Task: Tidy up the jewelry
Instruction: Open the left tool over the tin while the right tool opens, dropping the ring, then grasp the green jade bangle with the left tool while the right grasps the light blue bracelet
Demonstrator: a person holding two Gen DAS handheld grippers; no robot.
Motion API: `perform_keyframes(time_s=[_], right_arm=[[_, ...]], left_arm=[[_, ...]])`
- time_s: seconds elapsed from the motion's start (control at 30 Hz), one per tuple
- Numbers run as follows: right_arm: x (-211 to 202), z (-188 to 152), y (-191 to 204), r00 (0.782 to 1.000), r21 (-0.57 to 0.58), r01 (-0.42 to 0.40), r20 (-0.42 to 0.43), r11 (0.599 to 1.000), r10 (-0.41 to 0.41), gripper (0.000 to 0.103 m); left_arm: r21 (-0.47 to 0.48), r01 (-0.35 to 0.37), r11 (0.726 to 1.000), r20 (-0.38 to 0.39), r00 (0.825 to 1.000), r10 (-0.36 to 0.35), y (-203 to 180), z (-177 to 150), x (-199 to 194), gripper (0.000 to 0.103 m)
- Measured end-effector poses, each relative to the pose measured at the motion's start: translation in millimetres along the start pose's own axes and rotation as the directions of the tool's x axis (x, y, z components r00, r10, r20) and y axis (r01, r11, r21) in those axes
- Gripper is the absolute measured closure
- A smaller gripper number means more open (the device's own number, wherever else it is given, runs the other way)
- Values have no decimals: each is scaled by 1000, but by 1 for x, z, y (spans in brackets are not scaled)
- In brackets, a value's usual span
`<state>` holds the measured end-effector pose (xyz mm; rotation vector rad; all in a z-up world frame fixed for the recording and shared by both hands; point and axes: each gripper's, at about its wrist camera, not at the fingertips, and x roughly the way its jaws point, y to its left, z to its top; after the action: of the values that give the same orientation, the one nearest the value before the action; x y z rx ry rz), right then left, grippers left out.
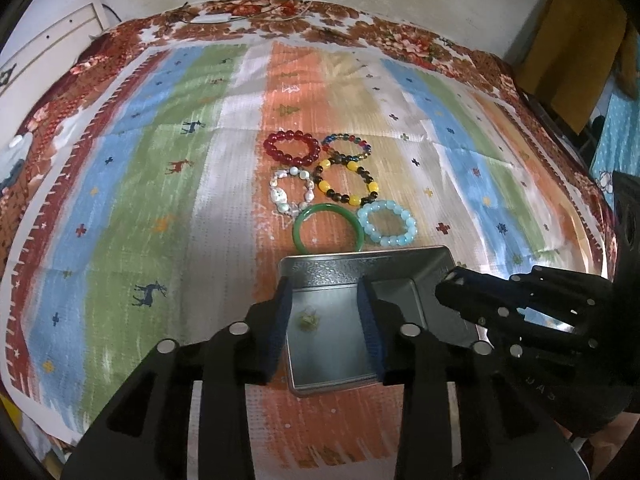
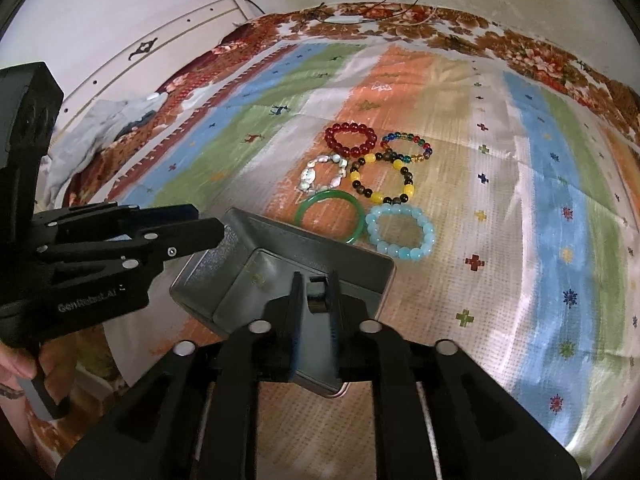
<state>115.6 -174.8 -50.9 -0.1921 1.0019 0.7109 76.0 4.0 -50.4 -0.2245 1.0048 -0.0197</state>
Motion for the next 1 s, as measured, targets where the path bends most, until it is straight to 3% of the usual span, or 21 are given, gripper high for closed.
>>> perform_keyframes(time_s=[0.03,0.2,0.87,1.0], right_arm=[[0,0,0,1000,-1,3,1,1000,-3,72],[-4,4,-9,1000,15,13,20,1000,-13,61],[13,28,-59,994,90,108,5,990,-109,44],[20,39,-67,994,99,111,-4,989,-111,44]], left_arm=[[-9,-2,1000,2,1000,2,2,1,0,67],[-65,-23,998,12,1000,24,16,5,-1,58],[-112,-71,991,-65,996,64,40,42,37,43],[-92,-106,990,-72,992,100,41,54,48,42]])
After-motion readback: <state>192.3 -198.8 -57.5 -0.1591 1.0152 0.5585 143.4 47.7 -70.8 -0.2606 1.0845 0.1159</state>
